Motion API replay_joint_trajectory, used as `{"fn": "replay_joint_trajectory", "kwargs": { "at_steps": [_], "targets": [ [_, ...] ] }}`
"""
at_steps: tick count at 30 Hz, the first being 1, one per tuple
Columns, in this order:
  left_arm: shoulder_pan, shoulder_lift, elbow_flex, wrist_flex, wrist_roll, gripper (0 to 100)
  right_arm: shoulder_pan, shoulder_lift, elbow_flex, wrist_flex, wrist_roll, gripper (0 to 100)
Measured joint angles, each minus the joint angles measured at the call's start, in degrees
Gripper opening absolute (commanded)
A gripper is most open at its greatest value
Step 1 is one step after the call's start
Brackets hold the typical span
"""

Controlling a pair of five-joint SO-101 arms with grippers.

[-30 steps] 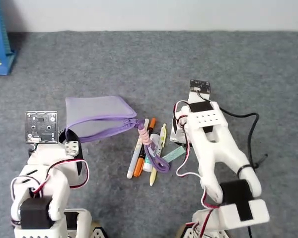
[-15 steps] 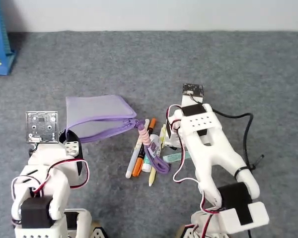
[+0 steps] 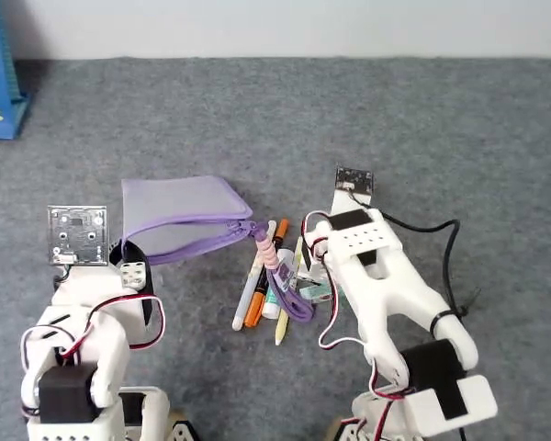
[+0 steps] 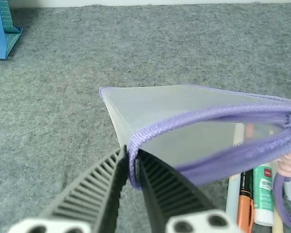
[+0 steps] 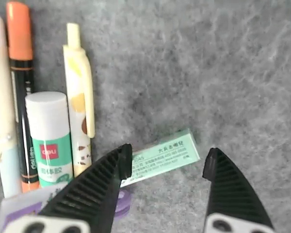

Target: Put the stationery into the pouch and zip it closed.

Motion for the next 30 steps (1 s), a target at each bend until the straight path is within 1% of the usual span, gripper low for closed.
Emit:
{"fn": "replay_joint_trajectory", "kwargs": {
  "at_steps": [7, 13, 15, 20, 23, 27, 30],
  "targets": [
    [0.0, 0.0, 0.0, 0.0, 0.0, 1, -0.1, 0.0, 3.8, -4.7, -0.2, 24.7],
    [0.0, 0.0, 0.0, 0.0, 0.0, 1, -0.8, 0.1, 4.1, -5.1, -0.2, 24.5],
    [0.0, 0.0, 0.0, 0.0, 0.0, 1, -0.7, 0.1, 4.1, -5.4, -0.2, 20.6],
    [0.0, 0.0, 0.0, 0.0, 0.0, 1, -0.4, 0.1, 4.1, -5.4, -0.2, 0.4],
    [0.0, 0.0, 0.0, 0.0, 0.0, 1, -0.6, 0.1, 4.1, -5.5, -0.2, 3.0],
    [0.0, 0.0, 0.0, 0.0, 0.0, 1, -0.7, 0.1, 4.1, -5.5, -0.1, 0.6],
    [0.0, 0.0, 0.0, 0.0, 0.0, 1, 0.2, 0.1, 4.1, -5.9, 2.9, 0.8]
  ]
}}
